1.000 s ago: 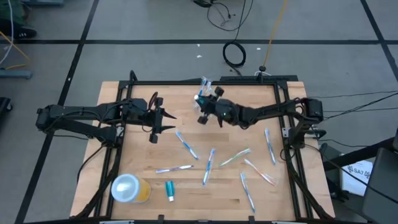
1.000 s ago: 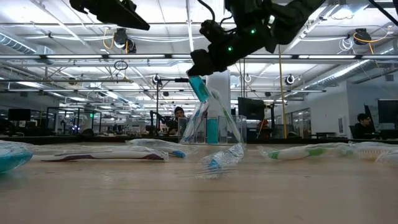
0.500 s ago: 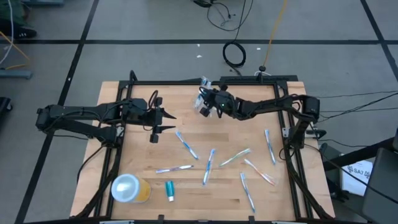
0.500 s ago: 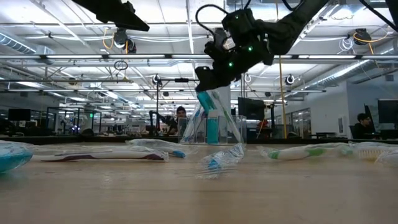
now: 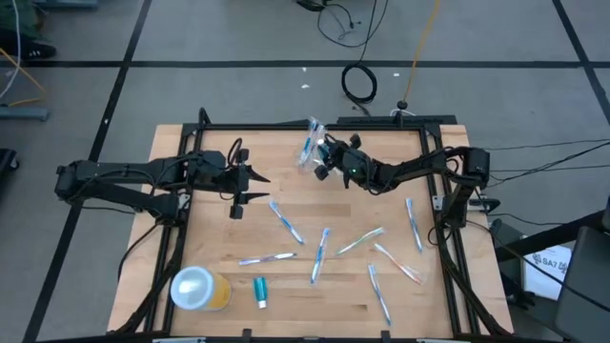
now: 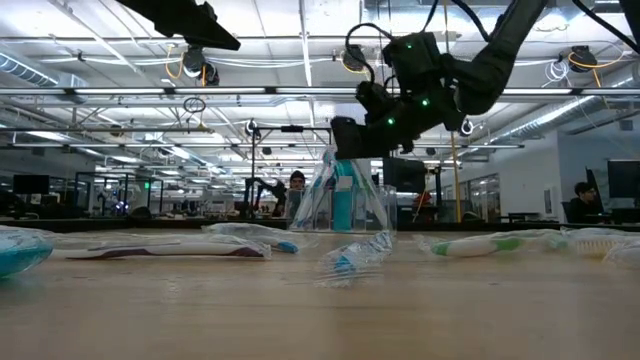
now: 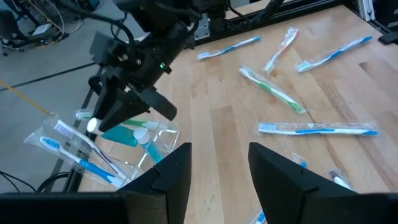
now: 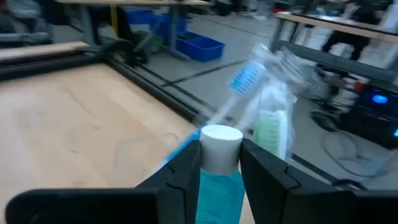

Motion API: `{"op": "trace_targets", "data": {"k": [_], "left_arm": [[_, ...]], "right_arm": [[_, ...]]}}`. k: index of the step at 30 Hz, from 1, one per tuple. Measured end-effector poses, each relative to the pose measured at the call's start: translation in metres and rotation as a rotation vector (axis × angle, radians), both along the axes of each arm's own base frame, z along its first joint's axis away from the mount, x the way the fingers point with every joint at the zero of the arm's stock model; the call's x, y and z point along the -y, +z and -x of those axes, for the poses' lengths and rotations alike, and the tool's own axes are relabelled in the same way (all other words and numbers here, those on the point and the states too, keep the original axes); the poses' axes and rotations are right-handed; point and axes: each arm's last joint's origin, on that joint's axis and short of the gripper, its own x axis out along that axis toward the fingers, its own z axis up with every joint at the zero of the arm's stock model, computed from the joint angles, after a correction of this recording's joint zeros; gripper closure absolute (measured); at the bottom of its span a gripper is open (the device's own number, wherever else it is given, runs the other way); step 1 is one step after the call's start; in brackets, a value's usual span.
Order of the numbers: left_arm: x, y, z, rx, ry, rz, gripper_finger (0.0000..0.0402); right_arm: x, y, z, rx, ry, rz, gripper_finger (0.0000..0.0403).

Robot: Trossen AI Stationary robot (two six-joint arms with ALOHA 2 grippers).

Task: Pick & Place toothbrushing station
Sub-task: Put the right blue mouthwash into the transparent organizer, then put the blue toothbrush into the transparent organizer

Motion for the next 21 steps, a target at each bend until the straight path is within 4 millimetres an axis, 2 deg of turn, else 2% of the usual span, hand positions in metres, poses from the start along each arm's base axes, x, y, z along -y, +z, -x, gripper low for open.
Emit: {"op": "trace_targets", "data": {"k": [6,12,21], "left_arm": [[0.0000,0.0003,-0.0001,0.003,-0.003,-0.006,0.0236],[0.0000,0.0006,-0.0003,0.006,-0.003,-0.006,0.0236],[0.0000,0.0006,-0.0003,0.007,-0.002,-0.006,0.0236]], "right_arm": [[-0.0003,-0.0072,0.0063,-0.017,-0.020,-0.001,0.0309],[-0.0003,-0.0065,0.0060,0.040,-0.032,-0.043,0.0306],[-0.0005,-0.0084,0.0065,0.021,-0.033,-0.050,0.0253]]}}
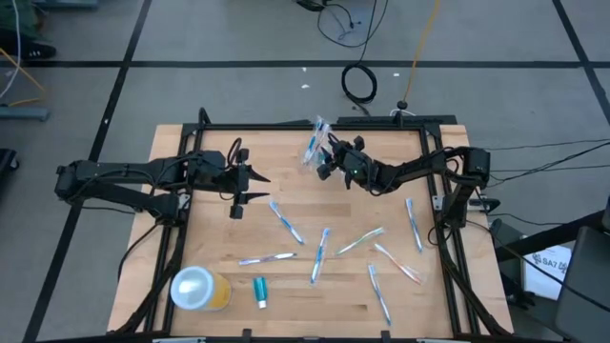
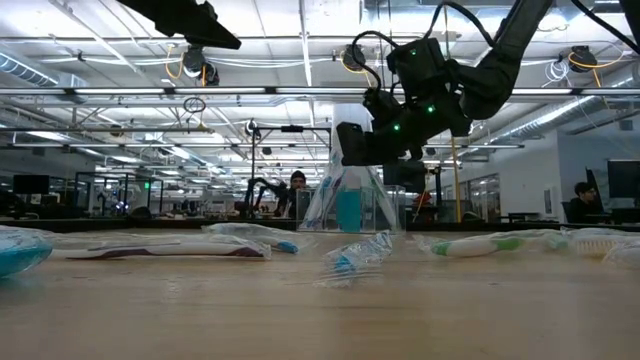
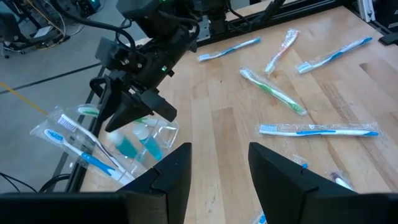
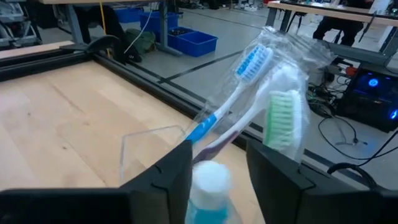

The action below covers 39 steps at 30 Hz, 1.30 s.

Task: Pick & Place toothbrushing station
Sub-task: Put the blue toothbrush into the transparent organizer

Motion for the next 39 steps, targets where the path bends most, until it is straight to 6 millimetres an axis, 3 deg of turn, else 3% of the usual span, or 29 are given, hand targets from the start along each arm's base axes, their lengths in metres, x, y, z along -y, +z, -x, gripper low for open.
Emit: {"op": "trace_targets", "data": {"k": [10,16,23,29,34,39], "left_arm": [[0.000,0.000,0.000,0.000,0.000,0.000,0.0236],[0.000,0.000,0.000,0.000,0.000,0.000,0.0236],[0.000,0.000,0.000,-0.001,0.000,0.001,0.0236],[0.000,0.000,0.000,0.000,0.002,0.003,0.0236],[0.000,0.000,0.000,0.000,0.003,0.006,0.0236],[0.000,0.000,0.000,0.000,0.003,0.006,0.0236]], "right_arm": [[0.000,0.001,0.000,-0.019,0.011,0.034,0.0207],[-0.012,0.011,-0.003,0.020,0.083,0.043,0.0200],[-0.047,0.029,-0.007,0.033,0.353,0.010,0.0201],[-0.088,0.018,-0.003,-0.117,0.510,-0.125,0.0202],[-0.119,0.010,0.015,-0.363,0.611,-0.192,0.0202],[-0.135,0.020,0.043,-0.487,0.567,-0.311,0.0202]]}}
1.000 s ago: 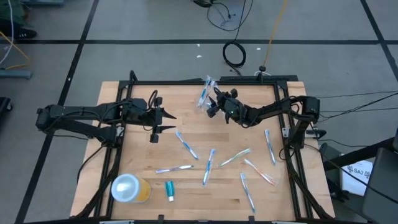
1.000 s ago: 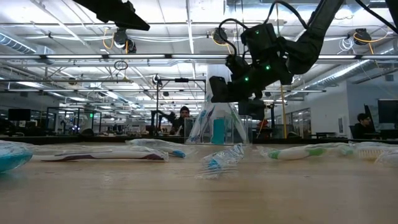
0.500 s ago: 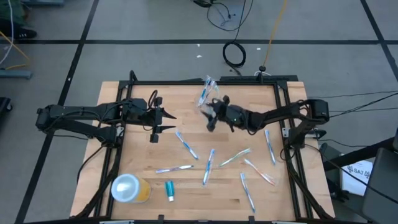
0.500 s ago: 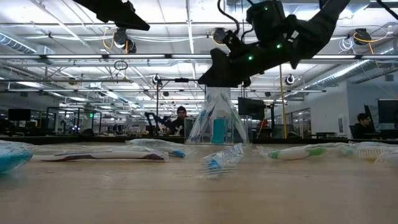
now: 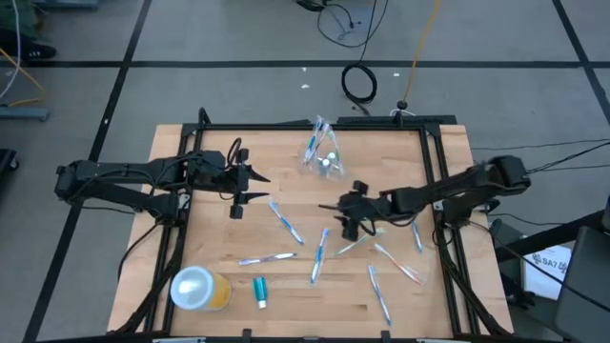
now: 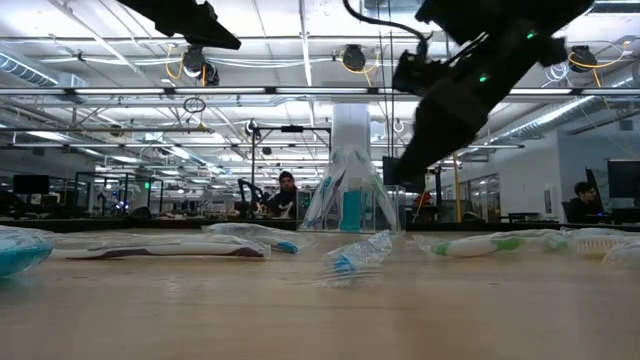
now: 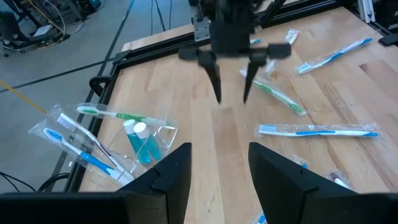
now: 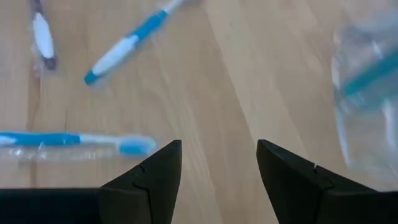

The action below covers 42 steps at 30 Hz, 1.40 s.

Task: Pick & Place toothbrushing station
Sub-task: Put the blue toothbrush into the transparent organizer

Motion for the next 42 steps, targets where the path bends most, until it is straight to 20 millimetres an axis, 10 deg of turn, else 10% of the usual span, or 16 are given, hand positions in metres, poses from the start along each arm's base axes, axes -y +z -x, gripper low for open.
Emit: {"op": "trace_targets", "data": {"k": [16,42], "left_arm": [[0.000,0.000,0.000,0.000,-0.001,0.000,0.0236],[0.000,0.001,0.000,0.007,-0.002,-0.003,0.0236]], "right_arm": [[0.005,0.021,0.108,-0.454,-0.763,-0.265,0.0204],[0.027,-0.035,0.135,-0.604,-0.985,-0.345,0.0234]]}}
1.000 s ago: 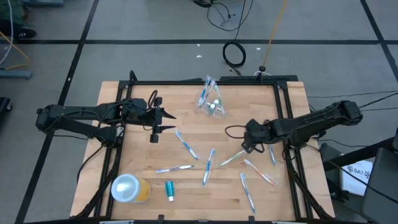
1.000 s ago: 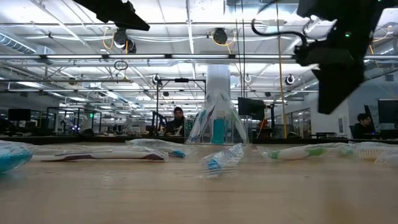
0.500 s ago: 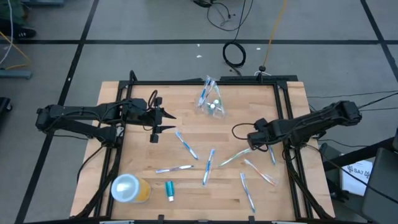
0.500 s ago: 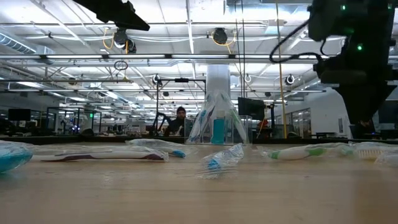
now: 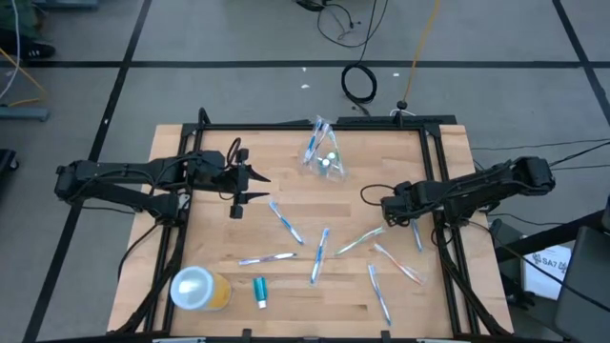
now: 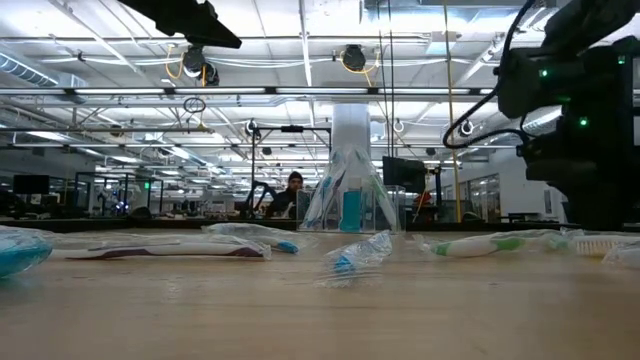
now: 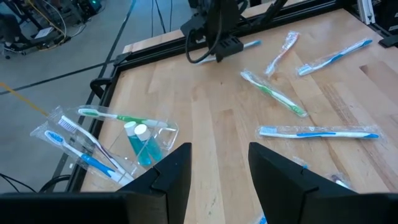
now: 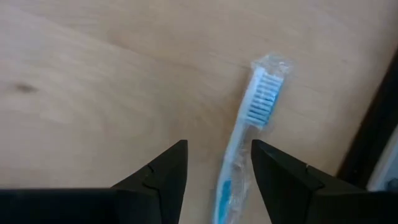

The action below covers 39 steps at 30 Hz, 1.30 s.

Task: Pick & Place toothbrushing station
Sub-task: Put the blue toothbrush into the transparent organizer

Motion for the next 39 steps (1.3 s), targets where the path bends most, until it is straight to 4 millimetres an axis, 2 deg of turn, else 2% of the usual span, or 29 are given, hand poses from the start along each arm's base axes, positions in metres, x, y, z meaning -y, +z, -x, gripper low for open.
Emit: {"op": "trace_targets", "data": {"k": [4,10,13,20,23,28,31,34,39], "left_arm": [[0.000,0.000,0.000,0.000,0.000,0.000,0.0236],[0.000,0.000,0.000,0.001,0.001,0.002,0.0236],[0.000,0.000,0.000,0.001,0.000,0.003,0.0236],[0.000,0.000,0.000,0.001,0.001,0.002,0.0236],[0.000,0.000,0.000,0.000,0.001,0.002,0.0236],[0.000,0.000,0.000,0.002,-0.002,-0.003,0.0236],[0.000,0.000,0.000,0.003,-0.002,-0.003,0.0236],[0.000,0.000,0.000,0.002,-0.002,-0.003,0.0236],[0.000,0.000,0.000,0.002,-0.002,-0.003,0.0236]], "right_arm": [[0.003,-0.009,0.006,-0.006,-0.027,0.002,0.0234],[0.003,-0.016,0.005,0.027,0.037,-0.007,0.0243],[0.002,-0.016,0.005,0.033,0.039,-0.007,0.0276],[0.002,-0.017,-0.001,0.093,0.058,-0.016,0.0385],[0.002,-0.013,-0.009,0.138,0.129,-0.010,0.0391],[0.005,0.010,-0.039,0.337,0.169,0.122,0.0381],[0.006,0.021,-0.060,0.504,0.304,0.204,0.0393],[0.008,0.043,-0.086,0.778,0.449,0.326,0.0396],[0.014,0.078,-0.107,1.075,0.612,0.597,0.0391]]}}
